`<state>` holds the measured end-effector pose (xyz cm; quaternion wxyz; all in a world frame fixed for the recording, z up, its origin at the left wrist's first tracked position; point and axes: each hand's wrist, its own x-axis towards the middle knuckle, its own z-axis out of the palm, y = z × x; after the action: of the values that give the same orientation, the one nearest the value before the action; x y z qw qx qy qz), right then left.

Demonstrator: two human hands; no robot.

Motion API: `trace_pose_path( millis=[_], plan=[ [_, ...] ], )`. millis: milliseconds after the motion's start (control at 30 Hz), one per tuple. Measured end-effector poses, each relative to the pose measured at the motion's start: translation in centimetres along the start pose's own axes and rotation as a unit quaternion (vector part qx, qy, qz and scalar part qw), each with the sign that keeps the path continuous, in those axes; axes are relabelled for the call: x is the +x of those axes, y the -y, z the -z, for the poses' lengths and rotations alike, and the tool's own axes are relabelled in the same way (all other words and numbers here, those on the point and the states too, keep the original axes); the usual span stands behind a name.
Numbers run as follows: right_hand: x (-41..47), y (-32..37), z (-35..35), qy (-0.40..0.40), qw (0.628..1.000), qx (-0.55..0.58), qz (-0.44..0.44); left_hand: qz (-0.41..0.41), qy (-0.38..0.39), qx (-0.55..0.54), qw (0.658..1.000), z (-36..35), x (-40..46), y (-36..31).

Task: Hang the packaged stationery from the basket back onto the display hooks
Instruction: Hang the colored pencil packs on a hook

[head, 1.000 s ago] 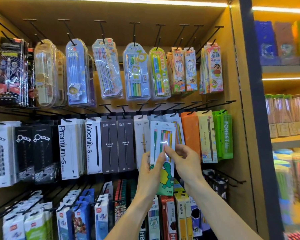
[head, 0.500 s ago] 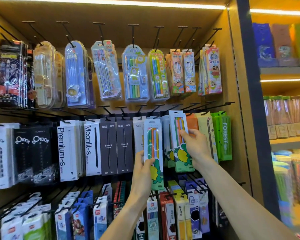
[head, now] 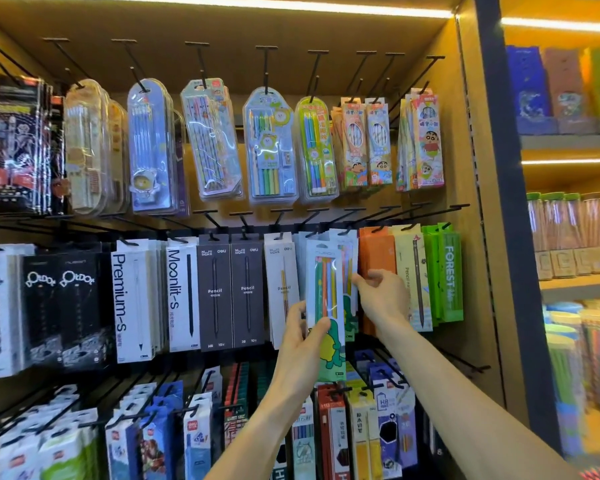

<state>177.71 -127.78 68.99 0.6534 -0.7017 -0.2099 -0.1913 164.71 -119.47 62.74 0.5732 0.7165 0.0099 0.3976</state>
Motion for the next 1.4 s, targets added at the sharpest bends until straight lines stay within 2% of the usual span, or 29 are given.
trace_pose_path(
  millis=[67,167,367,700,900,1067,1400],
  plan=[
    [-2.0,-0.7,0.5,-0.021,0.999,0.017,0.046,-0.003,0.002,0.003,1.000,-0.4,0.0,0.4],
    [-5.5,-1.2,1.0,-0.006,0.990,0.049,0.130,-0.003,0.022,0.007,1.000,-1.3,0.4,1.0],
    [-4.0,0.3,1.2,-0.063,0.971,-0.075,0.216,-0.006,0.030,0.031,0.999,-3.7,2.6,-0.5],
    [-0.9,1.2,1.1,-0.055,0.960,-0.171,0.215,-0.025,0.018,0.138,0.990,-3.9,4.4,-0.7],
    [-0.2,0.7,0.3,-0.052,0.958,-0.205,0.194,-0.032,0.017,0.156,0.987,-3.7,4.2,-0.1],
    [0.3,-0.1,-1.3,-0.064,0.947,-0.243,0.201,-0.053,-0.006,0.230,0.972,-3.2,4.3,0.6],
    [1.8,-1.5,-4.6,-0.063,0.942,-0.257,0.207,-0.018,0.051,0.231,0.971,-2.7,5.2,1.0]
  ],
)
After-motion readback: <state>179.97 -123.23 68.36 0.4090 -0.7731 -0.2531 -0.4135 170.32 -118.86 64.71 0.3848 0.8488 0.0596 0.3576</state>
